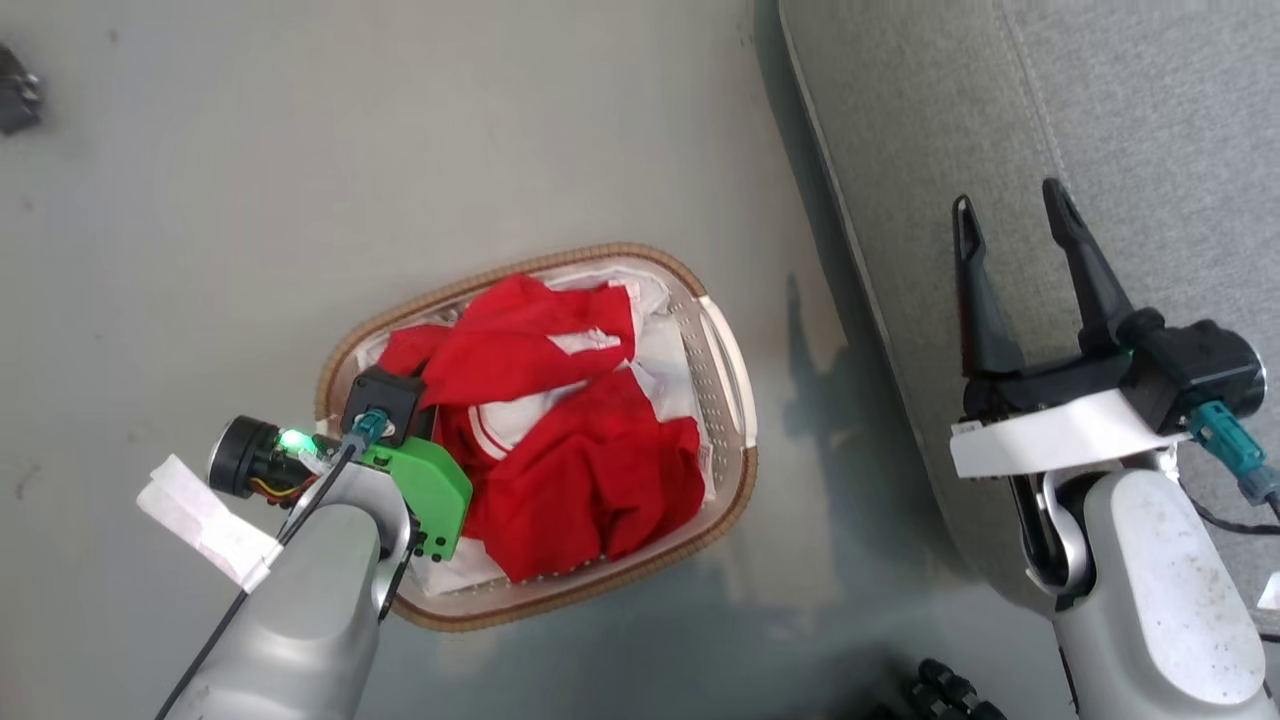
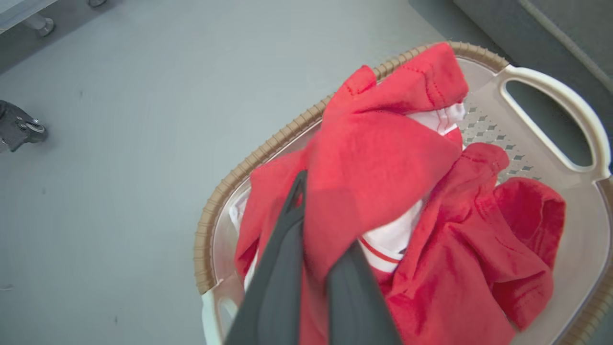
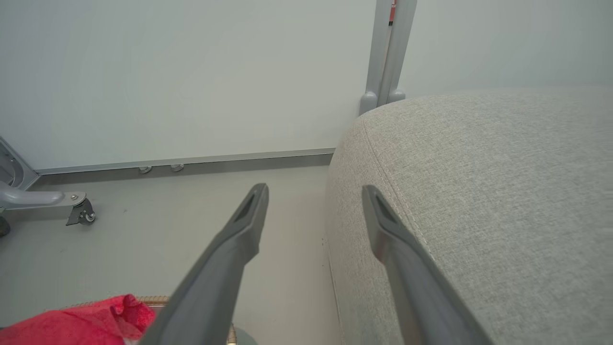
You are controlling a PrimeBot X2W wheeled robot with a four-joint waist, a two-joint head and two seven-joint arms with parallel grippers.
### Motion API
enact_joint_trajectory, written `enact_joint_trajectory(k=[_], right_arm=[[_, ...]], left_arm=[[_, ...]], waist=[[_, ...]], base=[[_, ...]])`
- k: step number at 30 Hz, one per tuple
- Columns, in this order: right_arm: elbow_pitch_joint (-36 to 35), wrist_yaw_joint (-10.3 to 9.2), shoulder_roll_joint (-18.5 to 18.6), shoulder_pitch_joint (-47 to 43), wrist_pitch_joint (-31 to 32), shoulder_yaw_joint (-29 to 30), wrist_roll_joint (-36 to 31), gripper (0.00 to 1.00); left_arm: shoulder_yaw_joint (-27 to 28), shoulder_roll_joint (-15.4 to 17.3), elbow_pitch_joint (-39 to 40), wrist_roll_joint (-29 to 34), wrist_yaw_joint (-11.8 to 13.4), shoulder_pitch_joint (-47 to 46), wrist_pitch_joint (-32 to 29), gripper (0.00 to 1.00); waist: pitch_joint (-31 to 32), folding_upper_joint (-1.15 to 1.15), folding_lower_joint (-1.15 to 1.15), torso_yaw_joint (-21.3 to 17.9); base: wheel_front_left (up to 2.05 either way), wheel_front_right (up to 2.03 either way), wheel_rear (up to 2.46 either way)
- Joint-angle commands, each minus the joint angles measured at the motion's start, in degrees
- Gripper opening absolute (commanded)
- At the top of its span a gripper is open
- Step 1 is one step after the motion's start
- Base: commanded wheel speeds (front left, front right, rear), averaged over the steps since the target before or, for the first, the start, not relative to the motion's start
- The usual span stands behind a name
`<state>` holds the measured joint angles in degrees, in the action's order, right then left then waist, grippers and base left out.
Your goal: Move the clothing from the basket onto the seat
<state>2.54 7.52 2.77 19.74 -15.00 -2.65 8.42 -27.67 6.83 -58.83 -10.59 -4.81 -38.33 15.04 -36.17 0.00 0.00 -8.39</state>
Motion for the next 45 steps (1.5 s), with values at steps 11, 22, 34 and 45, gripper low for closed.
enact_joint_trajectory(k=[11, 22, 34, 45], right_arm=[[2.7, -0.06, 0.2, -7.3, -0.3, 0.2, -2.3, 1.0], [4.0, -0.06, 0.2, -13.8, -0.3, -1.0, -3.0, 1.0], [3.2, -0.06, 0.2, -16.0, -0.3, -2.4, -2.6, 1.0], [3.4, -0.06, 0.2, -15.4, -0.3, -3.5, -3.1, 1.0]], left_arm=[[0.4, 2.6, 9.8, -0.9, -1.3, 6.2, 0.2, 0.0], [-5.4, 7.7, 18.7, 0.5, -2.6, 4.2, -3.0, 0.0], [-10.1, 13.6, 34.0, -4.8, -2.6, -5.1, -12.4, 0.0], [-10.2, 15.0, 41.5, -7.0, -2.6, -11.6, -17.0, 0.0]], waist=[[18.6, 0.0, 0.0, 5.8], [29.6, 0.0, 0.0, 6.4], [34.1, 0.0, 0.0, 5.7], [34.6, 0.0, 0.0, 4.8]], base=[[0.0, 0.0, 0.0], [0.0, 0.0, 0.0], [0.0, 0.0, 0.0], [0.0, 0.0, 0.0]])
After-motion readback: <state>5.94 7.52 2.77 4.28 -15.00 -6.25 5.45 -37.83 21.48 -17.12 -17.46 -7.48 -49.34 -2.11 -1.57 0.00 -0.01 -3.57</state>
